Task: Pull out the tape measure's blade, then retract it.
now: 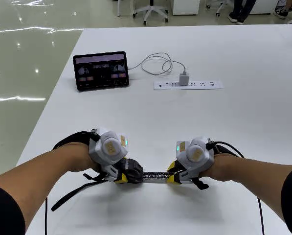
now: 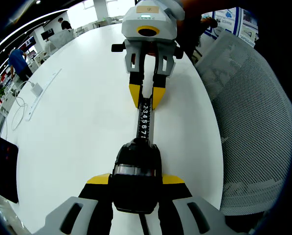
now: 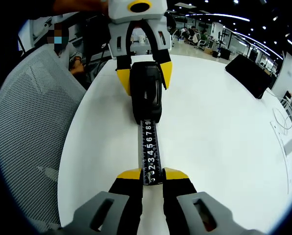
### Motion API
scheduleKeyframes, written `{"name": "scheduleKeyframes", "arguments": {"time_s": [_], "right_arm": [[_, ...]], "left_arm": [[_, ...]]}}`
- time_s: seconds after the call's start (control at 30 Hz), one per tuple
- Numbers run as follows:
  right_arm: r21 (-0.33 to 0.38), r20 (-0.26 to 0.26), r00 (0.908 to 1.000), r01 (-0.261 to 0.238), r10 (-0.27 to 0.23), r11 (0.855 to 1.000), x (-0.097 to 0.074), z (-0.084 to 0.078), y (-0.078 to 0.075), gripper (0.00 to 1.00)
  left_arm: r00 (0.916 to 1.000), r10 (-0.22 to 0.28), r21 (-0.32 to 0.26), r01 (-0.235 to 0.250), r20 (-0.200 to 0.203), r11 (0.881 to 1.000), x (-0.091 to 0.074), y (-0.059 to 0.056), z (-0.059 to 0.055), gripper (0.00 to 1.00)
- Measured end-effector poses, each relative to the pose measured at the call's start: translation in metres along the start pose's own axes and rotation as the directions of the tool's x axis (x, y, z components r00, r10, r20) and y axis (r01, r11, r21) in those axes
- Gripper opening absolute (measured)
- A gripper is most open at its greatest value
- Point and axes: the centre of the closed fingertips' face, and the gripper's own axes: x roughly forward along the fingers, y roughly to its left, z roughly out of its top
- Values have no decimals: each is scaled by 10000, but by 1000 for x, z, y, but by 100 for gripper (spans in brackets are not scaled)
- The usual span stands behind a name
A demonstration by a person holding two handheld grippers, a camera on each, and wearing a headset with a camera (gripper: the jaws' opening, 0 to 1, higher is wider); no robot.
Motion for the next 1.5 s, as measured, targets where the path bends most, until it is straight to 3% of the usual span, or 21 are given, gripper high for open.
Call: {"name": "scheduleKeyframes", "arguments": {"time_s": [1.5], "right_arm": [[524, -152, 9999, 22, -14, 9986, -25, -37, -6, 10]], "left_arm": [[9999, 134, -102, -134, 34, 9999, 1, 1, 1, 31]]}}
